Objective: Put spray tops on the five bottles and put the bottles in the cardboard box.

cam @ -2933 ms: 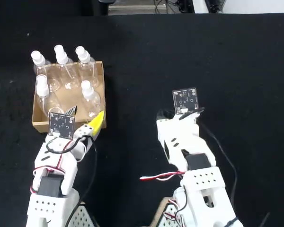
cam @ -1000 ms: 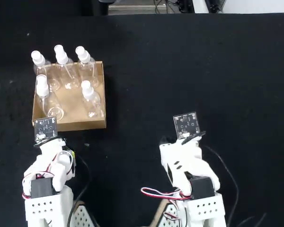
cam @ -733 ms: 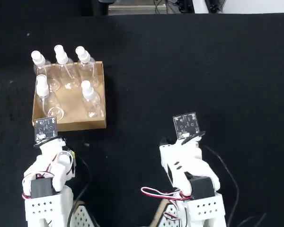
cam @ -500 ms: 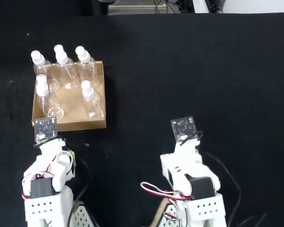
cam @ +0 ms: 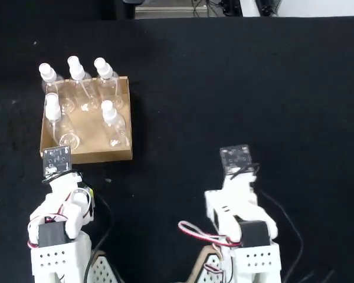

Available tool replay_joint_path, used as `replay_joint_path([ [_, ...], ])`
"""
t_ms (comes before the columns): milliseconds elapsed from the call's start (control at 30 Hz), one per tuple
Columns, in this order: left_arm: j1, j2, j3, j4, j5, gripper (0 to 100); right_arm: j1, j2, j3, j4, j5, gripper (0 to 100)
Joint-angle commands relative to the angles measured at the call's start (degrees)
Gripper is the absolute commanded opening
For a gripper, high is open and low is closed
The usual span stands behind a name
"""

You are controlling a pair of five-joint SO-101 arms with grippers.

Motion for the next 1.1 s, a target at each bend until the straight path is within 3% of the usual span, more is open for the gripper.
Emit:
replay_joint_path([
  [0,-0.04,-1.14,1.19,0.79,0.53,11,2.73,-5.49,-0.48,0.62,-0.26,1.1],
  [1067,3.12,-0.7,1.19,1.85,0.53,11,0.35,-5.23,-0.48,1.23,-0.35,1.1],
])
